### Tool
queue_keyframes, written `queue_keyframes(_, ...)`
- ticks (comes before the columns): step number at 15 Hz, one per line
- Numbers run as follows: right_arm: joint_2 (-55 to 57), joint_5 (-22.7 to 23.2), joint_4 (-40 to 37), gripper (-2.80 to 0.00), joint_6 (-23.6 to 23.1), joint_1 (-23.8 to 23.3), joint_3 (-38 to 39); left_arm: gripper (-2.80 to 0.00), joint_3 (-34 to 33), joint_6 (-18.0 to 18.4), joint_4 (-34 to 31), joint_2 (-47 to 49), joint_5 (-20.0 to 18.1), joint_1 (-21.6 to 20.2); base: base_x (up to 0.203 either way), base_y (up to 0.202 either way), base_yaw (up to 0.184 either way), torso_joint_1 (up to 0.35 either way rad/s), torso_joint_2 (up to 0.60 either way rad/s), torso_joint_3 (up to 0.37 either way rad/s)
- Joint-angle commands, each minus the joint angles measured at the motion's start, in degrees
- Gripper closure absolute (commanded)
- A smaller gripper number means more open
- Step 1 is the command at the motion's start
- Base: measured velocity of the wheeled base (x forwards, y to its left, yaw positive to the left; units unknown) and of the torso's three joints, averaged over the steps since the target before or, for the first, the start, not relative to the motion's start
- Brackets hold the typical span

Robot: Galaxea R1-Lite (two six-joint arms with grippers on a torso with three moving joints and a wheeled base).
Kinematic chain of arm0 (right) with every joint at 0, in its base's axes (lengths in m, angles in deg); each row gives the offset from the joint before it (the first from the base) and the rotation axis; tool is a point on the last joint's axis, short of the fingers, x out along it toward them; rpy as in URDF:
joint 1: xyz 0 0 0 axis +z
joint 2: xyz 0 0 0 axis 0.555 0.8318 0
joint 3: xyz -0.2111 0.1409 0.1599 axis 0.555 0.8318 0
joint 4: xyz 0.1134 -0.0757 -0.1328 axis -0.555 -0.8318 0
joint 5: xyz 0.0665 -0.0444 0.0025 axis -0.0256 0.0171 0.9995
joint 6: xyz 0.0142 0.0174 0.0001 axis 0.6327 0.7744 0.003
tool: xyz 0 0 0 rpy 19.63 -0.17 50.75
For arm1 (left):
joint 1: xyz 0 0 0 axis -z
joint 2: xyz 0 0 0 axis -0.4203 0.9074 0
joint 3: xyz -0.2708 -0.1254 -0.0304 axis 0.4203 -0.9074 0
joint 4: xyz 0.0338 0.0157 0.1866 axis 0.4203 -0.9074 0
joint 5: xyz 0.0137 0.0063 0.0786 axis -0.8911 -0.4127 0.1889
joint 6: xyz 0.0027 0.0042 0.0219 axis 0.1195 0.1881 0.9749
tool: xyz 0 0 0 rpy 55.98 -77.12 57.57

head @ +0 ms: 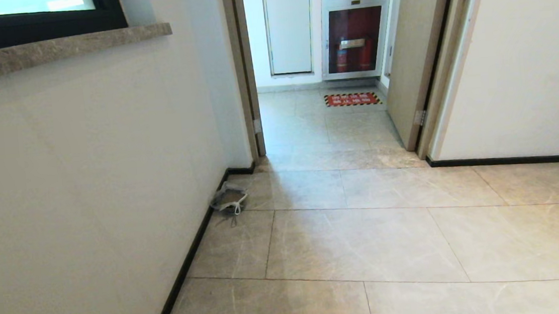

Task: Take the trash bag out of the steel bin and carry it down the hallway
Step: Put the trash bag at the door

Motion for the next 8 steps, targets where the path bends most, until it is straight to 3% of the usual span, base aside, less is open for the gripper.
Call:
queue_keyframes(1,0.1,0.0,0.1,0.00,-0.1,0.0,2.3,0.00,-0.1,0.0,0.0,0.0,0.0,0.0,0.000,0.000,0.000,0.000,0.00,0.000)
queue_keyframes(4,0.0,0.0,0.1,0.00,0.1,0.0,2.3,0.00,0.0,0.0,0.0,0.0,0.0,0.0,0.000,0.000,0.000,0.000,0.00,0.000)
queue_keyframes(8,0.0,0.1,0.0,0.00,0.0,0.0,2.3,0.00,0.0,0.0,0.0,-0.1,0.0,0.0,0.001,0.006,-0.141,0.002,0.00,0.002)
